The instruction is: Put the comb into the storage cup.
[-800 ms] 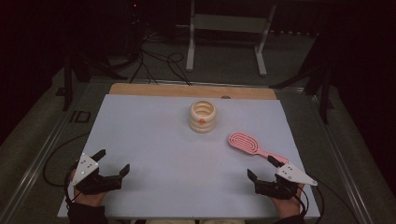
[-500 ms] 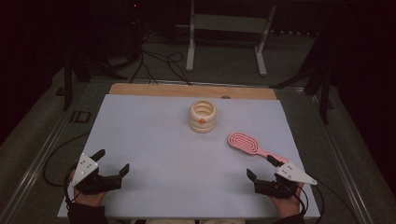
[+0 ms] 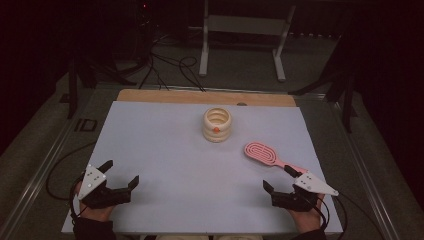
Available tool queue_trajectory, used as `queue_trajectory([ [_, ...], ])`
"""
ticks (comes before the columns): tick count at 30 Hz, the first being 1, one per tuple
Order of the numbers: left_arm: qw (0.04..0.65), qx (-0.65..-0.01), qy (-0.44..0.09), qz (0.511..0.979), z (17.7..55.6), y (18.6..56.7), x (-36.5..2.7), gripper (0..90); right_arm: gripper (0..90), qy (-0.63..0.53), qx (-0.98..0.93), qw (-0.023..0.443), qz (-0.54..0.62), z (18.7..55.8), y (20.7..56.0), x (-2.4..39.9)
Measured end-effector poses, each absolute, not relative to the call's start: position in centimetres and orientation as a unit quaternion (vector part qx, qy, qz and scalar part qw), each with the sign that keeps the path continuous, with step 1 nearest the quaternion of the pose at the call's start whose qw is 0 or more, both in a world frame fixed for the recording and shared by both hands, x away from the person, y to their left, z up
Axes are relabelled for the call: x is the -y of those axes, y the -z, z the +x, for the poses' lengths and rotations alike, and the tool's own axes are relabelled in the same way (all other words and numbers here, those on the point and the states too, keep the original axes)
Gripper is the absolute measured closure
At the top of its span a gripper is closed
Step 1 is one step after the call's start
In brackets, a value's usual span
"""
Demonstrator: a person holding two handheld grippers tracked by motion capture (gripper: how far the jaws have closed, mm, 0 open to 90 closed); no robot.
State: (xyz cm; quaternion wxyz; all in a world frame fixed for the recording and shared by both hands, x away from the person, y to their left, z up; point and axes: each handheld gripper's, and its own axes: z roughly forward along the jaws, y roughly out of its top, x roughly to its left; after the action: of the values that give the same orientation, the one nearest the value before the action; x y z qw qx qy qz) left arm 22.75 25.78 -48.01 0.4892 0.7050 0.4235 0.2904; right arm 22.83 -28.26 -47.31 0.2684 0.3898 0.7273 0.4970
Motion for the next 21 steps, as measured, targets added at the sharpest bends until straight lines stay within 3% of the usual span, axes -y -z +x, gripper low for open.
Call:
queue_trajectory([
  [21, 0.485, -0.425, -0.291, 0.707, 22.8, 48.2, -25.4, 0.3, 8.1, -0.481, -0.73, 0.277, 0.399, 24.7, 44.4, 29.3],
])
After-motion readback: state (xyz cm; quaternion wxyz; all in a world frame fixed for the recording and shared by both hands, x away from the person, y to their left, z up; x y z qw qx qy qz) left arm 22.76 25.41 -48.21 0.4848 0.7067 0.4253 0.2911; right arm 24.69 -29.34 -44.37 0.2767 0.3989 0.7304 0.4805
